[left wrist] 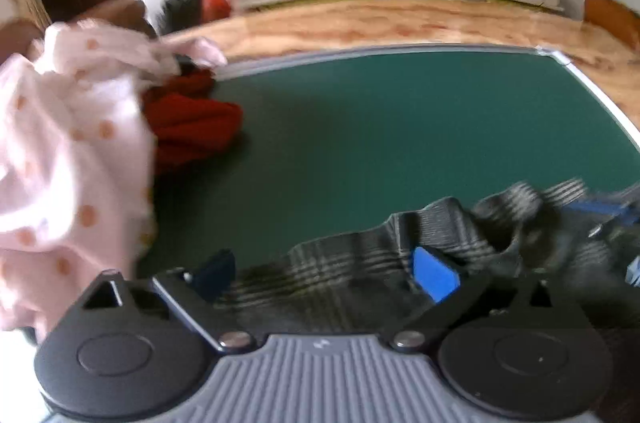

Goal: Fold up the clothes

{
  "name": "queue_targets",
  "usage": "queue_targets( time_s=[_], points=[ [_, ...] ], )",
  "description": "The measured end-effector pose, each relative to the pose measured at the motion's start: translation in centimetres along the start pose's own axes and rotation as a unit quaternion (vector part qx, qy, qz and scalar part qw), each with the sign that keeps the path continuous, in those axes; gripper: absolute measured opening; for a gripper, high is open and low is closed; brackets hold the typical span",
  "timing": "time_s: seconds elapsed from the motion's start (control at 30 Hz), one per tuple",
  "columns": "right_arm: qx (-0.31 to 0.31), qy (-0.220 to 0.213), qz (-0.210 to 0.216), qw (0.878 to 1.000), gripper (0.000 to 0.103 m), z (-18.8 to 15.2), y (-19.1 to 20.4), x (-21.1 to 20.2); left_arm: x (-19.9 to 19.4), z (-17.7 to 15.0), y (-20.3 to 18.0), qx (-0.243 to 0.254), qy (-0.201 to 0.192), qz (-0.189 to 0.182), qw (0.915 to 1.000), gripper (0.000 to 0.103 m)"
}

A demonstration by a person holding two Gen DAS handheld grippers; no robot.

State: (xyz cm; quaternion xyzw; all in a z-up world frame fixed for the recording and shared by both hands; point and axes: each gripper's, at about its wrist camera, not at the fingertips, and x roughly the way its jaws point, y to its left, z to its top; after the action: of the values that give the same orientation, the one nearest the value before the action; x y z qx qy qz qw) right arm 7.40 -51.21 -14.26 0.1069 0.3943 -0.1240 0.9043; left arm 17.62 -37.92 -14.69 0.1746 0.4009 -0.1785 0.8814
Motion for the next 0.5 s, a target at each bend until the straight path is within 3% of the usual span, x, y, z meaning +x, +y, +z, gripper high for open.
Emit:
queue_targets(
  time_s=[0.1,0.27,0.3,0.37,0.4,0.43,0.5],
  points=[
    [0.001,-0.004,0.005,1.0,0.0,-0.3,-0.3,-0.1,-0.4,-0.7,-0.1,0.008,-0.017,0.084,0.9963,0.101],
    [-0.014,-0.028,0.001,0.999,0.007,-0.9,-0.5,-2.3,-2.1,-2.1,2.2,-0.025,-0.024,0.05,0.9982,0.091],
    [-0.01,-0.047,-0.009,0.999,0.012,-1.1,-1.0,-3.6,-2.8,-2.4,2.7,-0.025,-0.033,0.043,0.9982,0.091],
    [0.011,-0.094,-0.049,0.994,0.046,-1.7,-3.4,-6.7,-3.6,-3.1,3.3,-0.021,-0.041,0.054,0.9975,0.092],
    [0.031,-0.109,-0.078,0.991,0.055,-2.1,-4.9,-8.0,-3.7,-3.5,3.8,-0.024,-0.039,0.056,0.9974,0.092],
    [0.057,-0.113,-0.104,0.987,0.063,-2.5,-6.8,-9.0,-3.9,-4.2,4.5,-0.031,-0.033,0.055,0.9975,0.092],
    [0.106,-0.093,-0.112,0.984,0.064,-3.3,-10.7,-9.6,-3.2,-5.3,6.3,-0.046,-0.016,0.052,0.9974,0.094]
  ],
)
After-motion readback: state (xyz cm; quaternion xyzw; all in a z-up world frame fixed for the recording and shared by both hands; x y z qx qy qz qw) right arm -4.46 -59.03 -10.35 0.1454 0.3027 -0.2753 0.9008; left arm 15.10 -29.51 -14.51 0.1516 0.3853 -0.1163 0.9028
